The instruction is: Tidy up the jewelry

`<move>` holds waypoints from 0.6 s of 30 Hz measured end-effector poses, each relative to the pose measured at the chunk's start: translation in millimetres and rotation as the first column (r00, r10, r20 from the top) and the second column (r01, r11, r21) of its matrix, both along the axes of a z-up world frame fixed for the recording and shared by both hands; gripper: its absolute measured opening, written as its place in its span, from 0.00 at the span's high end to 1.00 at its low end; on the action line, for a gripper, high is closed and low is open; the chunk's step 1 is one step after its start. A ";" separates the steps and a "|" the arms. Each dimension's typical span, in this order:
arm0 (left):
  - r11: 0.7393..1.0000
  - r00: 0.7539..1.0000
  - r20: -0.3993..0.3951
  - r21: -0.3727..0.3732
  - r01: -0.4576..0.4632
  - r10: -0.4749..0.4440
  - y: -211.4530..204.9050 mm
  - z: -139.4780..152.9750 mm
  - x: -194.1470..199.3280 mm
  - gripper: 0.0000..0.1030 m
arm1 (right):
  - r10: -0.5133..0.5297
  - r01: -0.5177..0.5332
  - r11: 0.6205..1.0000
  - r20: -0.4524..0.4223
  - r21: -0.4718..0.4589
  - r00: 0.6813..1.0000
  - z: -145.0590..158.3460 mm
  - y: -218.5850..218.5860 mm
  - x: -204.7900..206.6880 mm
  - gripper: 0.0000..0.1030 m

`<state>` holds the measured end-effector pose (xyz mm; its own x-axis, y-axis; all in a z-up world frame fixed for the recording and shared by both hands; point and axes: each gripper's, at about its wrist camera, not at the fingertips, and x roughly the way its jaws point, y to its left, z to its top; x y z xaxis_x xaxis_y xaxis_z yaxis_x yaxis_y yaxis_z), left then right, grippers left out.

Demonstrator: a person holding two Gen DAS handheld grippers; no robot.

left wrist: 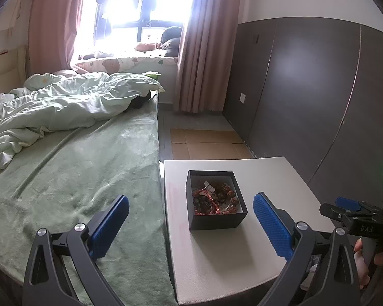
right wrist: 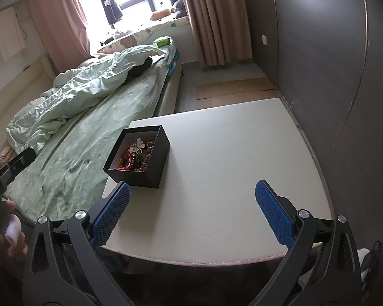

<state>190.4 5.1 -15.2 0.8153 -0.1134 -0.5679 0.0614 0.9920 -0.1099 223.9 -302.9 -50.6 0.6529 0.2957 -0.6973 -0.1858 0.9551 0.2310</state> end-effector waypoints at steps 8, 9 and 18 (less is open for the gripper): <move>1.000 1.000 -0.001 -0.001 0.003 -0.003 -0.4 0.6 0.7 0.08 | -0.003 0.003 1.000 0.002 0.000 1.000 0.1 -1.3 -0.3 0.05; 1.000 1.000 -0.001 -0.001 0.004 -0.004 -0.6 0.4 1.1 0.08 | -0.004 0.004 1.000 0.003 -0.001 1.000 0.6 -2.0 -0.3 0.05; 1.000 1.000 0.011 -0.004 0.000 0.000 -2.2 1.9 -1.3 0.08 | -0.010 0.010 1.000 0.022 -0.001 1.000 6.2 -4.0 -2.0 0.05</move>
<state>189.1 2.9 -13.3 0.8213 -0.1158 -0.5586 0.0631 0.9916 -0.1128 221.9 -306.9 -44.4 0.6709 0.2884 -0.6832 -0.1809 0.9571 0.2264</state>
